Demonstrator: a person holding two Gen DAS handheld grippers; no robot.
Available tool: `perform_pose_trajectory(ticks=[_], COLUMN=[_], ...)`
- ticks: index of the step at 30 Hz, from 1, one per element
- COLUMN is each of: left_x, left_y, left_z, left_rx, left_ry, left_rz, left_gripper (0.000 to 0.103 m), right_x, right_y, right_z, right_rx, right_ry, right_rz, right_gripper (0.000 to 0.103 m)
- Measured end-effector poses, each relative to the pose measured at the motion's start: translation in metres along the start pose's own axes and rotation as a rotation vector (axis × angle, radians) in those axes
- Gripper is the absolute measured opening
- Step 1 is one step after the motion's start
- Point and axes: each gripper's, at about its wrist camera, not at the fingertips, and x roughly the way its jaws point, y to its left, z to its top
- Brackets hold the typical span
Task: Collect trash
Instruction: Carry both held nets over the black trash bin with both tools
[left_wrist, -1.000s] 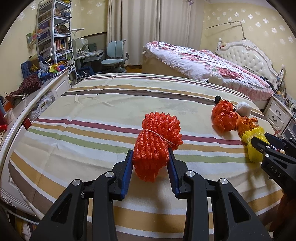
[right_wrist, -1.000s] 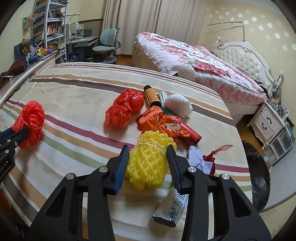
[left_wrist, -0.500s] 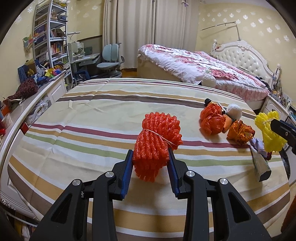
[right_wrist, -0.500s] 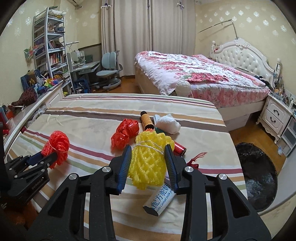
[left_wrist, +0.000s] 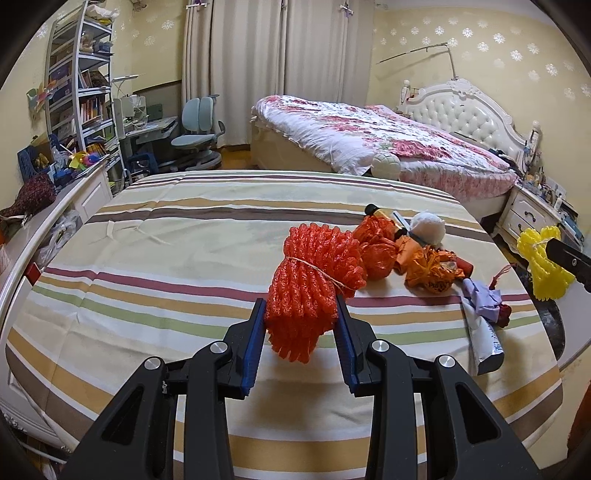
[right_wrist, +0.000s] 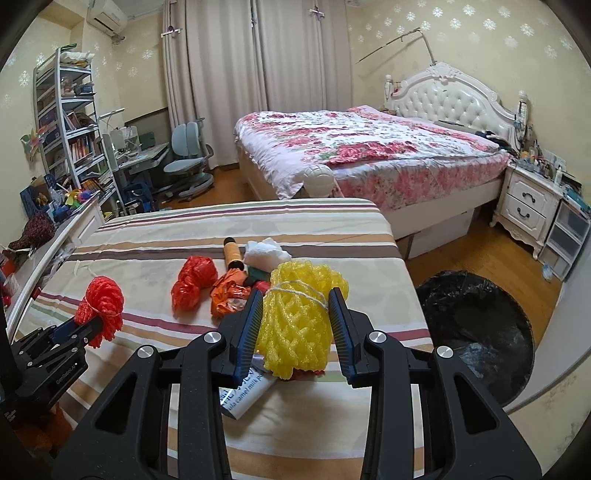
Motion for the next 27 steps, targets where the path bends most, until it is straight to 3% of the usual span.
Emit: perform_pose_trajectory(ticks=[14,27], left_x=[0.003,0.014], left_y=[-0.085,-0.187], left_z=[0.006,0.015], left_rx=[0.120,0.231], left_ry=[-0.012,-0.006], left_rz=[-0.120,-0.270], left_gripper=[0.036,0.036], right_x=[0.002,0.001], right_y=[-0.054,-0.141], right_z=[-0.012,-0.021], right_rx=[0.054,0.148], right_ry=[-0.001,-0.010], right_rz=[-0.102,-0.240], right_gripper=[0.036,0.036])
